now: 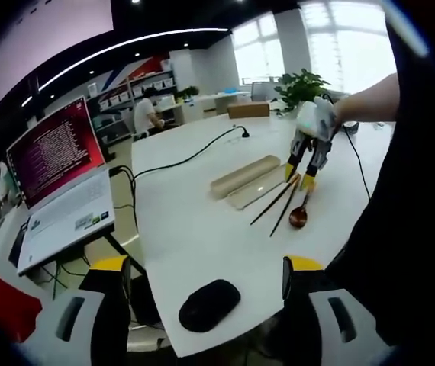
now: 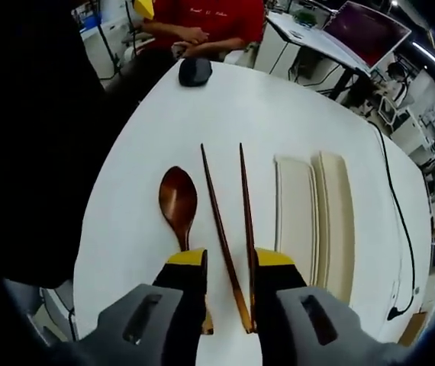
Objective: Arrange the utensils inside the cutlery case until each visible utensil rests in its matching compartment.
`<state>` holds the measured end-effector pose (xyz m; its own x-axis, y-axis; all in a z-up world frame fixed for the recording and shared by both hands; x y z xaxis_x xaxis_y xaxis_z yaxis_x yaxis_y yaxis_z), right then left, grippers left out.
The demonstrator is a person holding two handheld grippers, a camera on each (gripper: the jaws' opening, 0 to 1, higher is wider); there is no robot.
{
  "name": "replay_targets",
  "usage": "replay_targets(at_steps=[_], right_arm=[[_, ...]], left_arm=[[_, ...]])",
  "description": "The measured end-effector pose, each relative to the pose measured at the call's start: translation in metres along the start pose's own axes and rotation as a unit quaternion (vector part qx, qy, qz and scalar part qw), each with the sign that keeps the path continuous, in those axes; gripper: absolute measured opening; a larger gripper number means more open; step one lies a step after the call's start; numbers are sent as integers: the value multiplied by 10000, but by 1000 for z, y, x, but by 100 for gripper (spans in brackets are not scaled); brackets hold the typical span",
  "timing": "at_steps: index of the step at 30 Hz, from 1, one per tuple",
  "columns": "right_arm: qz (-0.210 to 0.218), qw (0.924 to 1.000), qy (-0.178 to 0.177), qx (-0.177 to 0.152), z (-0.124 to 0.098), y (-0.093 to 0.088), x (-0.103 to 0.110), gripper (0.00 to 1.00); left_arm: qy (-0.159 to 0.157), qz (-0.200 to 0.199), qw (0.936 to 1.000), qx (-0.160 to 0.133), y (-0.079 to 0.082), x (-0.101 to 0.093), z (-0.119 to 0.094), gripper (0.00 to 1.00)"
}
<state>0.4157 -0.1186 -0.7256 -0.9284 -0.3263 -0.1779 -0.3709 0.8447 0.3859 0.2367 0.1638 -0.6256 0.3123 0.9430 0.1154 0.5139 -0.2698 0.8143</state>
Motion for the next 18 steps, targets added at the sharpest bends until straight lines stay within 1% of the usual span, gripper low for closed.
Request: replay_targets(at_steps=[7, 10, 18], right_arm=[[-13, 9998, 174, 57, 11, 0, -1, 18], [70, 9995, 287, 138, 15, -1, 1, 17], [-58, 9989, 422, 207, 23, -2, 2, 15]], left_arm=[[-16, -25, 10000, -34, -1, -3, 1, 84], [-5, -28, 10000, -52, -1, -2, 2, 84], [68, -118, 9999, -94, -2, -4, 1, 83]])
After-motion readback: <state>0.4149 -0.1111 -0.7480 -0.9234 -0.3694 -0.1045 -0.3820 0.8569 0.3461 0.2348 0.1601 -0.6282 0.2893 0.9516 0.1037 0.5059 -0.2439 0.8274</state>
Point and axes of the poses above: the point that each gripper's makers call its tool centre point, and the gripper's own axes: z roughly forward along the fingers, x roughly to its left, y roughly out of its top, the point moved 7 cm from there along -z, roughly backward along the fingers, and after that the axes turned 5 degrees about -z, right-handed, at the moved point
